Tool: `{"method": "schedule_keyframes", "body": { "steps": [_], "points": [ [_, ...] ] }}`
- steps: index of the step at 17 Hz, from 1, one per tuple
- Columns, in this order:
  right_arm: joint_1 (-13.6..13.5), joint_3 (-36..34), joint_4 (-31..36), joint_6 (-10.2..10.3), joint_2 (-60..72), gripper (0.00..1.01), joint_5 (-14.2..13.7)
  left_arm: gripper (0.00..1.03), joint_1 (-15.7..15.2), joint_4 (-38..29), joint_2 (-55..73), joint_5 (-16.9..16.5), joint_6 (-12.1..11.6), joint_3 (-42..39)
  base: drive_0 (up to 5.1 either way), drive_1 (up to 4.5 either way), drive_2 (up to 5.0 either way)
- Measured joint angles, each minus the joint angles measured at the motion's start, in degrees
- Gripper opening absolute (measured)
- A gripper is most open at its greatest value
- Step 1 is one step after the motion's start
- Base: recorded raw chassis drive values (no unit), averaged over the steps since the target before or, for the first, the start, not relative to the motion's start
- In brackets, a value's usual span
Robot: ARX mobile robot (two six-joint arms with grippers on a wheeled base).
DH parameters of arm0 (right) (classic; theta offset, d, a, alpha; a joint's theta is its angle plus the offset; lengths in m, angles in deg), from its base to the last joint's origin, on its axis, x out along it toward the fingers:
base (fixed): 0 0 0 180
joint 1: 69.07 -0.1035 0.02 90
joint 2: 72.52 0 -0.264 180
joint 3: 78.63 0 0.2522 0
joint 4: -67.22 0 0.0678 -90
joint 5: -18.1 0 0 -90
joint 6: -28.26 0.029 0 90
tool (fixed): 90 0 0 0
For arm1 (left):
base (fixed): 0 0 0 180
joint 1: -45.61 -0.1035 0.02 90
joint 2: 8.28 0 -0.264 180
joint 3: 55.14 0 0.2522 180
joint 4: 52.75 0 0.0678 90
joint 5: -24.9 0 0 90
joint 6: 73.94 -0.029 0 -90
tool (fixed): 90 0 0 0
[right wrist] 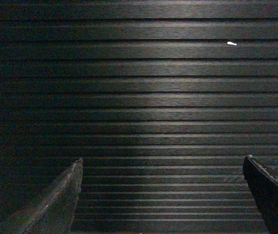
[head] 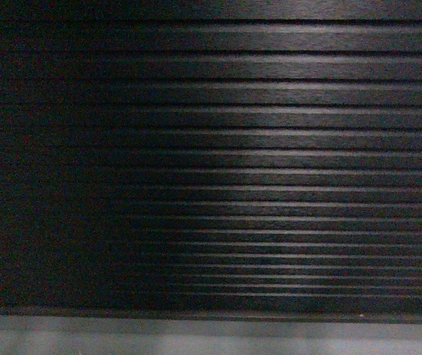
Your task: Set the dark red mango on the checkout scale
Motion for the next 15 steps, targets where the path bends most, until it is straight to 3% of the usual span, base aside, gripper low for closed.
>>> {"method": "schedule_keyframes", "body": {
  "steps": [15],
  "points": [
    [0.0,0.0,-0.1,0.0,0.0,0.98,0.0,0.98,0.0,-0.2,0.0,0.0,0.0,0.0,0.0,0.00,0.0]
  ]
}}
